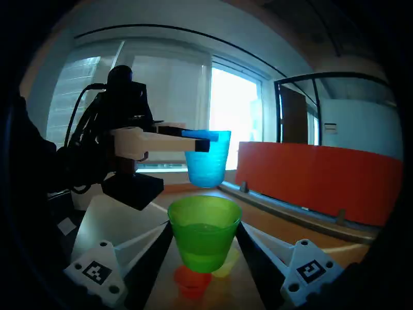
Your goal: Pour water
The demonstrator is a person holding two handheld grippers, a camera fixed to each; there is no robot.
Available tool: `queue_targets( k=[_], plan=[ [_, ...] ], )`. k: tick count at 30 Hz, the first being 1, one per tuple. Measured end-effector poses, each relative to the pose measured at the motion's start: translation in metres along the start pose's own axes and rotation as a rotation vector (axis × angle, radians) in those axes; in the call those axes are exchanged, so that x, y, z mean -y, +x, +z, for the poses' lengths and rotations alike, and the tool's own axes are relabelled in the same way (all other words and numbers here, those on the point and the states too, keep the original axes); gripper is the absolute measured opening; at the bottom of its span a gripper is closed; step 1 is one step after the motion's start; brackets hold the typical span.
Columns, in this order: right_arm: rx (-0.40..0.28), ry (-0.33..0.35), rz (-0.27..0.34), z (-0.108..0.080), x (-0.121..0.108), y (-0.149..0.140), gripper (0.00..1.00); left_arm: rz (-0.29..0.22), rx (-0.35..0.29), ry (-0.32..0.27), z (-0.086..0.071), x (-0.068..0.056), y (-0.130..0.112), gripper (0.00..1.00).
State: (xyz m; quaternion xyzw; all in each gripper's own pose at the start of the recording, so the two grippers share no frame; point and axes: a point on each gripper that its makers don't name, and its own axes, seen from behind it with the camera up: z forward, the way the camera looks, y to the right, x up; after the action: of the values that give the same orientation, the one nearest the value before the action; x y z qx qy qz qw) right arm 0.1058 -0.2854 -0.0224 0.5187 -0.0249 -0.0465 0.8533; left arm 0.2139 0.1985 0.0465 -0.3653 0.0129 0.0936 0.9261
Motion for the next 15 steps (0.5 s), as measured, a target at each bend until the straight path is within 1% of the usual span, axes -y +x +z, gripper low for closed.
queue_targets(
  k=[6, 12, 15],
  plan=[
    [-0.001, 0.002, 0.0, 0.002, 0.002, 0.002, 0.88, -0.02, 0.009, -0.003, -0.001, 0.0, -0.003, 0.87],
    [0.006, 0.0, -0.003, 0.002, 0.002, 0.001, 0.88, -0.013, 0.019, 0.005, -0.005, 0.002, -0.008, 0.87],
    [0.007, -0.002, 0.001, 0.002, 0.001, 0.002, 0.88, -0.013, 0.029, 0.005, -0.007, 0.001, -0.013, 0.87]
  ],
)
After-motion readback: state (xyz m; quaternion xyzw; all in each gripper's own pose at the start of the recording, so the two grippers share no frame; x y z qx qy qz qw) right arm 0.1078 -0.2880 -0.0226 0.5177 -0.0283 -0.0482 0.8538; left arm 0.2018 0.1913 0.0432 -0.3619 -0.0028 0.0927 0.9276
